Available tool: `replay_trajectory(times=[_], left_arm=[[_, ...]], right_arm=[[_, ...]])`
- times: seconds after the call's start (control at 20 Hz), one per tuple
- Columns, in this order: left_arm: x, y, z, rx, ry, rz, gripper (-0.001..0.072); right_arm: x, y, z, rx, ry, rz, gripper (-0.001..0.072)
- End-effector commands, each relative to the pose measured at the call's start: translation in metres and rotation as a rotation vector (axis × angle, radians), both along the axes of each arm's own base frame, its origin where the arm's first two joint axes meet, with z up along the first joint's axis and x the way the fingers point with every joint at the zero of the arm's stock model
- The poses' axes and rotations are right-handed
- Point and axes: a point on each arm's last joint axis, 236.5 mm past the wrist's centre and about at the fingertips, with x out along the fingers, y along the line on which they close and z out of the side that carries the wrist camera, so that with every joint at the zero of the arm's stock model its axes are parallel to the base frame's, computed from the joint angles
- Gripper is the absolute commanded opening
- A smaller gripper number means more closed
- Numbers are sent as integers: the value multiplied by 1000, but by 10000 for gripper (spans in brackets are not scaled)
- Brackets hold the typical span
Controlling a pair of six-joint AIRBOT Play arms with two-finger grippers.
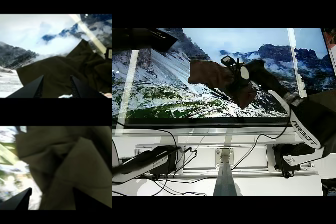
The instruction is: Fold the clothes and pants, and hang the long-sleeved shirts on hangers.
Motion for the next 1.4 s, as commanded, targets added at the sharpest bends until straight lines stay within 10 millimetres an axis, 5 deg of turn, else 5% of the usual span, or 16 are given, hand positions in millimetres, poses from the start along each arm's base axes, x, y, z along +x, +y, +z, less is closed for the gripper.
replay_trajectory(times=[0.0,0.1,0.3,0.5,0.7,0.9,1.1,1.25,1.35], left_arm=[[6,2,-11,4,22,3,401],[7,2,-13,4,27,3,401],[7,1,-12,-2,28,2,401],[6,-2,-11,-14,29,-3,400],[9,-2,-18,-19,50,3,398],[17,-1,-38,-65,137,48,398],[17,-3,-82,-49,273,22,398],[18,-5,-129,-74,436,34,398],[23,-8,-163,-96,530,50,398]], right_arm=[[22,-25,-22,-146,-72,46,462],[36,-49,-13,-240,-136,7,427],[46,-68,18,-335,-157,-18,22],[56,-68,67,-337,-182,-73,16],[65,-82,143,-282,-313,-137,15],[42,-149,203,-244,-324,-316,15],[14,-217,256,-189,-368,-482,14],[-10,-263,277,-151,-366,-596,15],[-19,-275,277,-97,-334,-645,15]])
